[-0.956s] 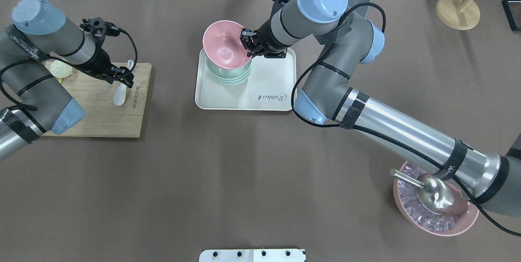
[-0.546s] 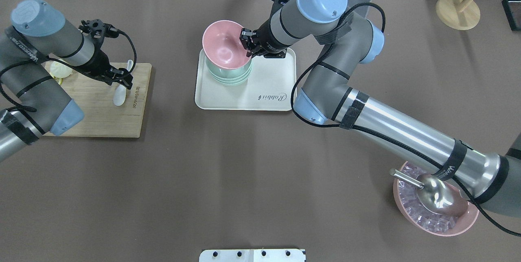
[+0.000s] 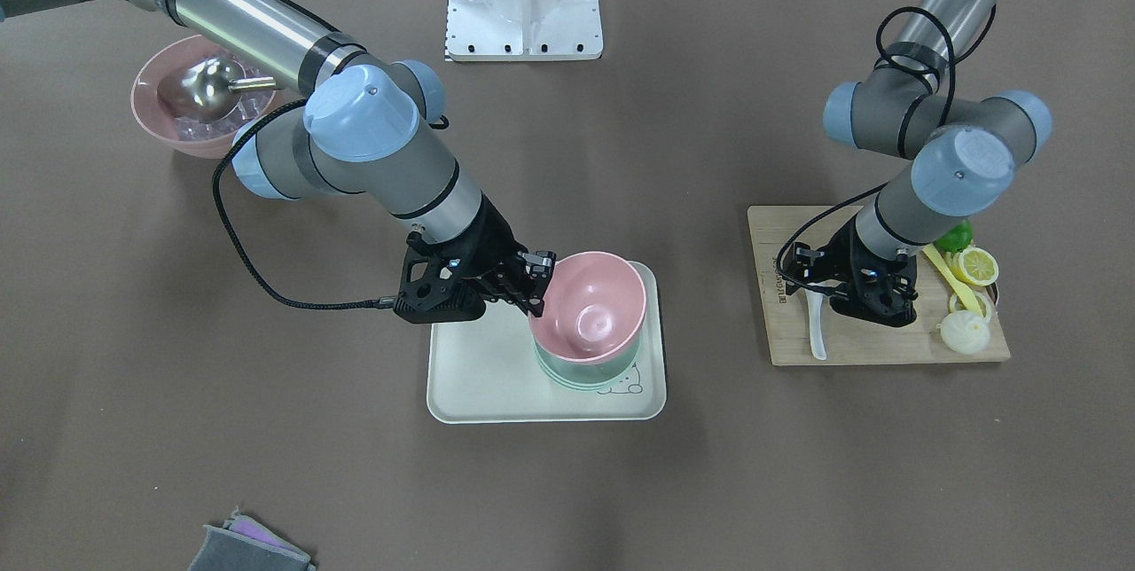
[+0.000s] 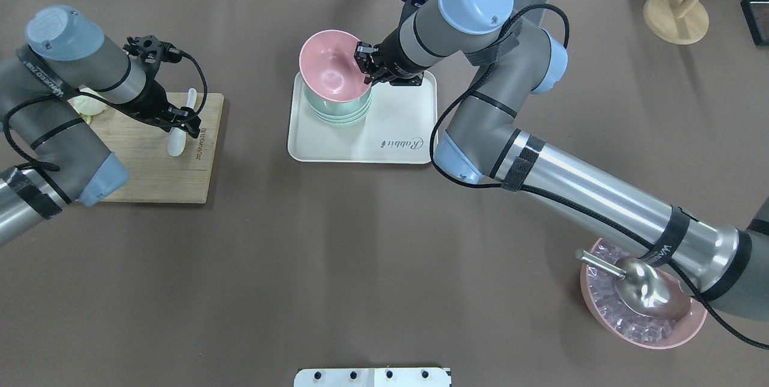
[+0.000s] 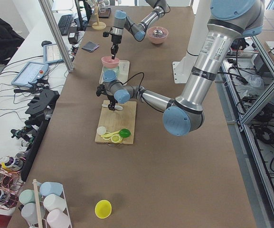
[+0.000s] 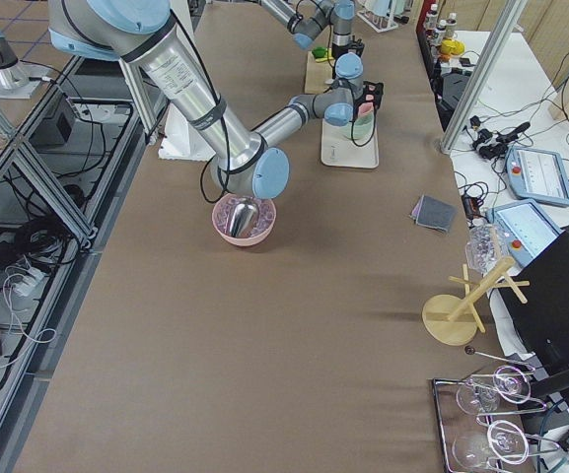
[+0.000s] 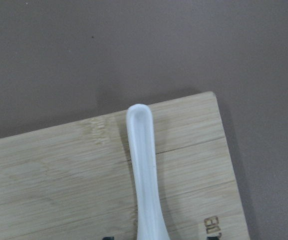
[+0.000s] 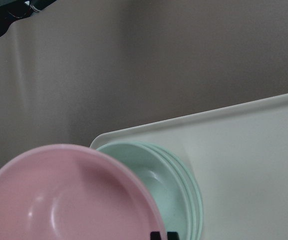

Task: Stack pink bowl on green and place spoon
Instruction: 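Hold the pink bowl above the green bowls while left gripper grasps the spoon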

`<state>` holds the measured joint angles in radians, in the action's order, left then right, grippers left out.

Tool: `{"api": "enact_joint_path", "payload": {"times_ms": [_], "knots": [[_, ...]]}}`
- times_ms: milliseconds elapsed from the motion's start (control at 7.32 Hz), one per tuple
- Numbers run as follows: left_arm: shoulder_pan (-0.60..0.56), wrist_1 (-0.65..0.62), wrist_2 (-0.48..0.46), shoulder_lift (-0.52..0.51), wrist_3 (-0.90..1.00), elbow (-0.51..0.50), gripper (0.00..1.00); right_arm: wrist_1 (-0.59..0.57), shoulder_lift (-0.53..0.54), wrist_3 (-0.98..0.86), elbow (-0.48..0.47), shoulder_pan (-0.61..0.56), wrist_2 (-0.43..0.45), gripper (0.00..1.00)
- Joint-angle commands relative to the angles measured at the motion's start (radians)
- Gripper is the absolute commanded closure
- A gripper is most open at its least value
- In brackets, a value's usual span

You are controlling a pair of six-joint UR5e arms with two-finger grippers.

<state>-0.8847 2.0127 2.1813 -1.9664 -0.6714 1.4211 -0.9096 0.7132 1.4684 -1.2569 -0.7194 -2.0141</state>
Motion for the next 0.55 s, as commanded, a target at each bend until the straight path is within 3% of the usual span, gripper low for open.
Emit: {"api": "enact_joint_path", "payload": {"times_ms": [0,137,273,410], "knots": [[0.003,0.000,0.000,0.003,0.000,-0.001,0.81,0.002,0.000,0.000,0.001,0.000,0.000,1.00],[0.001,0.000,0.000,0.003,0.000,0.001,1.00,0.002,0.000,0.000,0.001,0.000,0.000,1.00],[0.001,0.000,0.000,0.006,-0.002,0.002,1.00,0.002,0.000,0.001,0.001,0.000,0.000,0.97],[0.000,0.000,0.005,0.017,-0.002,0.012,1.00,0.000,-0.001,0.001,0.001,0.000,0.000,0.55]]}}
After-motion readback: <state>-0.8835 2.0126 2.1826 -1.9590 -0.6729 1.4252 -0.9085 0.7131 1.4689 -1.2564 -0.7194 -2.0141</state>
